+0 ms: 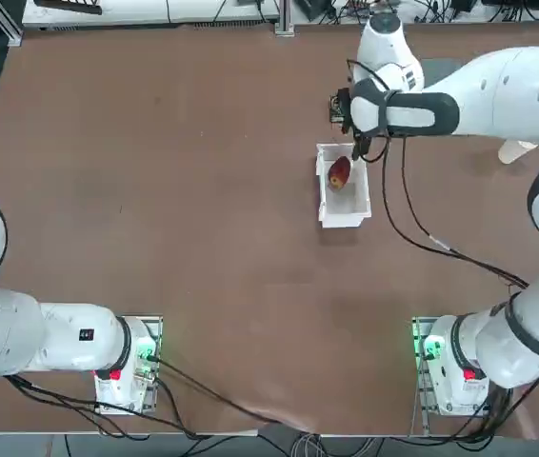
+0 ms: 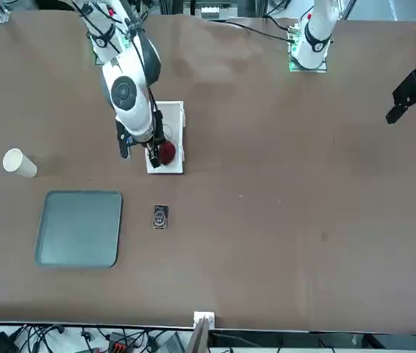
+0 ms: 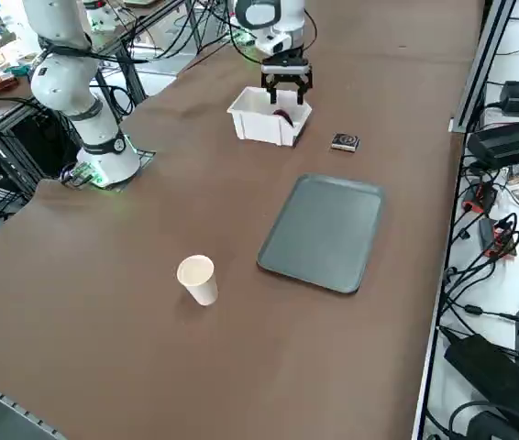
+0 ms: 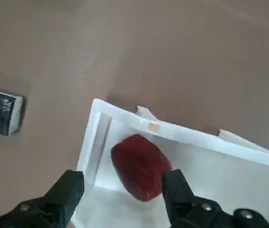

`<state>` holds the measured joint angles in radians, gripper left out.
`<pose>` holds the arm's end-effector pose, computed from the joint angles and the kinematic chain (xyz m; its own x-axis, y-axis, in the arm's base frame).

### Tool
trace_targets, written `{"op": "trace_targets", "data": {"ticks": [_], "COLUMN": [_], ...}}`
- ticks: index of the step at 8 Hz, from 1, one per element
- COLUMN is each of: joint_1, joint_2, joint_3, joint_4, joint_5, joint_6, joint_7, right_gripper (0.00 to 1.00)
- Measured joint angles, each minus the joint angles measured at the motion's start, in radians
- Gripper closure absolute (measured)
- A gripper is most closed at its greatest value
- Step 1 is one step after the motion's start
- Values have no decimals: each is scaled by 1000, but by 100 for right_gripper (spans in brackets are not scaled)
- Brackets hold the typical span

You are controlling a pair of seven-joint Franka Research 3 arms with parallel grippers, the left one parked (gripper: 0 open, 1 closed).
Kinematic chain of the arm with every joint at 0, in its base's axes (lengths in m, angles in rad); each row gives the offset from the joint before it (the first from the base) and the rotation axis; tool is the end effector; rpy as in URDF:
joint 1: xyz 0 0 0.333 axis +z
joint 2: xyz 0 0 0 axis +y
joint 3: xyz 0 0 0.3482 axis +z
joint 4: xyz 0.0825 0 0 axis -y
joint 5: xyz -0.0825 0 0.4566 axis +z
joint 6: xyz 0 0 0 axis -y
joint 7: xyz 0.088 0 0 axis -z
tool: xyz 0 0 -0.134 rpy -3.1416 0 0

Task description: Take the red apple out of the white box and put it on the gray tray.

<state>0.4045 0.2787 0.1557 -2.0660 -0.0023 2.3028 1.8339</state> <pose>0.5440 0.3408 0.2495 0.2886 -0.9570 -0.0296 -0.9559 -0.2897 0.0479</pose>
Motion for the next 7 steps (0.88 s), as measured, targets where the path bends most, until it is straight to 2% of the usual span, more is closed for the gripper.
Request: {"op": "trace_targets", "data": {"ticks": [3, 7], "joint_1": [14, 55], "joint_2": [2, 38], "joint_3": [0, 0], "joint_4": [-81, -94], "joint_5": [0, 0], "joint_6": [101, 166], "joint_7": [12, 59], "right_gripper": [0, 0]}}
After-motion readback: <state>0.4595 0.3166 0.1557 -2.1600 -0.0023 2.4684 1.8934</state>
